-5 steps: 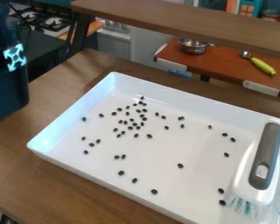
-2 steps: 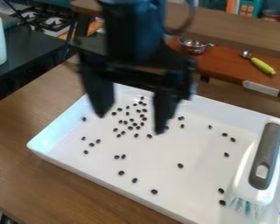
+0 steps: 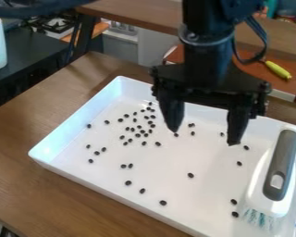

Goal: Sweep into pile

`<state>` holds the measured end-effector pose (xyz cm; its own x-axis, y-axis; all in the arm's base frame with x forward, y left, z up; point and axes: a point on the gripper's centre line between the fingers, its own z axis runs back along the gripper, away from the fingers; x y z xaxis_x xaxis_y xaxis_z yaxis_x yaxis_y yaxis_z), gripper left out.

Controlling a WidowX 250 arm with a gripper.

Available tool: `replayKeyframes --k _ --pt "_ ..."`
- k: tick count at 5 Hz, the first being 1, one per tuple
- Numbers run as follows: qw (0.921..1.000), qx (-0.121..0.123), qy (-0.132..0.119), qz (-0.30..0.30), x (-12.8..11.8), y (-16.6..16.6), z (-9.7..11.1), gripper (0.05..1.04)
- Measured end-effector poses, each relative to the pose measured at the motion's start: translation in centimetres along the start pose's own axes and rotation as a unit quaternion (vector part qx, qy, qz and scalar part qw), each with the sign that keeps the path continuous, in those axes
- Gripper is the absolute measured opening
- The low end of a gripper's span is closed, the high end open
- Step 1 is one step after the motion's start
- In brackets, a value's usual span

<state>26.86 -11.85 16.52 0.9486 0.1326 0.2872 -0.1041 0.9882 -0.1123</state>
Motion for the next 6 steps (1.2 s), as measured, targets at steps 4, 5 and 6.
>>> replayKeyframes --k 4,5,6 --pt "0.9991 0.034 -0.007 0.025 4.6 -6.5 -6.4 1.000" --pt "0.9984 0.051 -0.002 0.024 4.9 -6.8 -8.1 1.000" --pt "0.9974 0.065 0.005 0.031 5.1 -6.8 -9.5 1.000"
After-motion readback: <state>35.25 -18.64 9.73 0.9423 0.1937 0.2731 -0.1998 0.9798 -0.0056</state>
